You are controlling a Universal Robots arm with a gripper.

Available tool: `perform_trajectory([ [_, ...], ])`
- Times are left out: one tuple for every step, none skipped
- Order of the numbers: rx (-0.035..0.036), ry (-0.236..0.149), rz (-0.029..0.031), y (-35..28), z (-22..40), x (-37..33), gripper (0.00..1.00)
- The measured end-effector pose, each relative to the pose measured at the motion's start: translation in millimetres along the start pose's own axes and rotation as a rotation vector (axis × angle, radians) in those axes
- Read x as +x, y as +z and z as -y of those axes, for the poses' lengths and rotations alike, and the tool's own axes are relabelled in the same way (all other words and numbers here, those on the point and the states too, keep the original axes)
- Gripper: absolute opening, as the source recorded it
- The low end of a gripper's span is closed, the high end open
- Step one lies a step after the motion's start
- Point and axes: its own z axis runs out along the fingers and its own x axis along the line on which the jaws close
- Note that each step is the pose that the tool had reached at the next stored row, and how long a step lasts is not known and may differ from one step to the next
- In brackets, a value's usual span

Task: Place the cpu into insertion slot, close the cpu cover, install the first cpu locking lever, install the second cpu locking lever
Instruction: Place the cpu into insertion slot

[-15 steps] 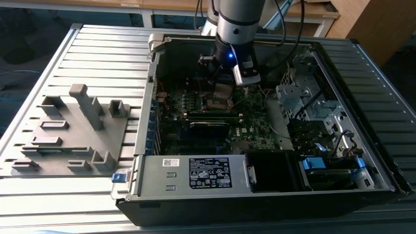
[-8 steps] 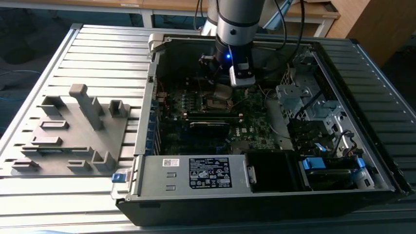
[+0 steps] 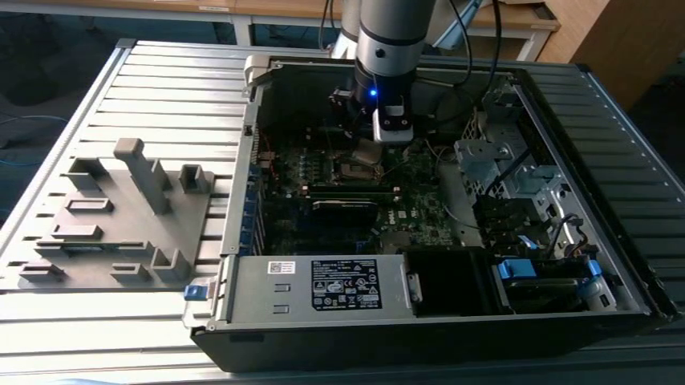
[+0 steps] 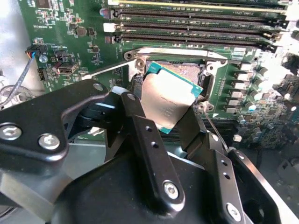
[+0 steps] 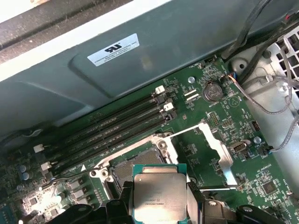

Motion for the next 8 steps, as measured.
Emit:
perform_trajectory([
  [0.0001, 0.0, 0.0, 0.0, 0.0, 0.0, 0.54],
  [0.0, 0.0, 0.0, 0.0, 0.0, 0.0, 0.54],
  [0.0001, 0.0, 0.0, 0.0, 0.0, 0.0, 0.54],
  [-0.0001, 0.002, 0.0002, 0.0, 0.0, 0.0, 0.54],
  [-0.0001, 0.006, 0.0005, 0.1, 0.0, 0.0, 0.54],
  [-0.0002, 0.012, 0.001, 0.1, 0.0, 0.0, 0.54],
  [-0.0002, 0.016, 0.0013, 0.2, 0.0, 0.0, 0.54],
  [-0.0002, 0.018, 0.0014, 0.2, 0.0, 0.0, 0.54],
])
